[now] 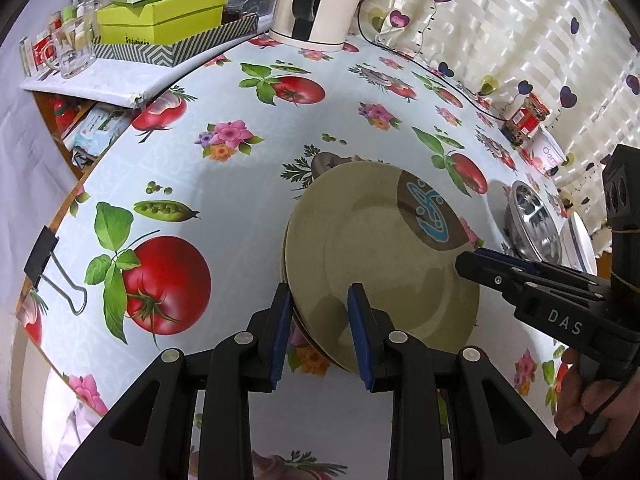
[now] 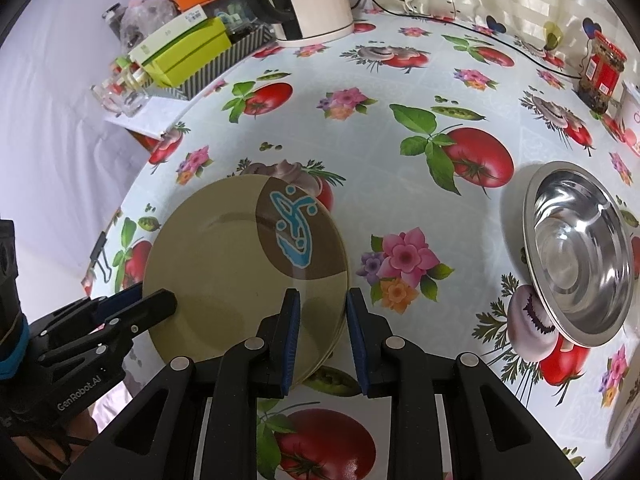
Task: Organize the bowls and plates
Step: 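Lower the held beige plate onto the other beige plate with the left gripper, then open the left gripper to release the plate and pull it away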
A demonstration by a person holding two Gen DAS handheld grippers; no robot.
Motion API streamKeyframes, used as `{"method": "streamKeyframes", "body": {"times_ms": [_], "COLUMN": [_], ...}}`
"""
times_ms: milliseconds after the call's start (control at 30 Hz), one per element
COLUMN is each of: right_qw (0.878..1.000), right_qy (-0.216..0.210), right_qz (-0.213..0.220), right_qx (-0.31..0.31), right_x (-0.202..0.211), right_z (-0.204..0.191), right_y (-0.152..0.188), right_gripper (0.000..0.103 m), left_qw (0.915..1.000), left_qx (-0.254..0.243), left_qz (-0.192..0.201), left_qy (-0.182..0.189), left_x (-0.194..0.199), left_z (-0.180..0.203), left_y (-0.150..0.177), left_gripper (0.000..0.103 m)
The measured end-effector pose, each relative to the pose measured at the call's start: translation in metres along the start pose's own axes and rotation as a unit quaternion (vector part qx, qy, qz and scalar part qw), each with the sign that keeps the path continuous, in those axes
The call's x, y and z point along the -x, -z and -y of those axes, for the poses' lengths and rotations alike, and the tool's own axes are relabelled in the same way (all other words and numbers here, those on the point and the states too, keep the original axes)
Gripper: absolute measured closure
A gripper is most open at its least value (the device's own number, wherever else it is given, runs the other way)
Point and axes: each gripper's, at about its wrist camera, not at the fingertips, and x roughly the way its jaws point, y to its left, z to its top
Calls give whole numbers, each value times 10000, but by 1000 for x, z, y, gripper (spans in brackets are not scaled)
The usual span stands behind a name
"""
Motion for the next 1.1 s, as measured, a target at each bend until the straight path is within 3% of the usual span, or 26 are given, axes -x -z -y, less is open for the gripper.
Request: {"method": "streamKeyframes", "body": {"times_ms": [733, 1100], "right_qw": [9998, 9986], "right_qy": [-83, -152], "right_qz": [205, 482], "right_qx": [-4, -140], "right_x": [3, 32], "right_z": [1, 18], "right_y": [0, 9], "right_gripper": [81, 78], "left_qw": [10000, 9994], "left_qx": [24, -45], "left_qz": [87, 337], "left_qy": [-36, -10], "left_x": [-3, 13], "left_z": [-6, 0], "left_y": [-9, -17], "left_gripper": [74, 74]}}
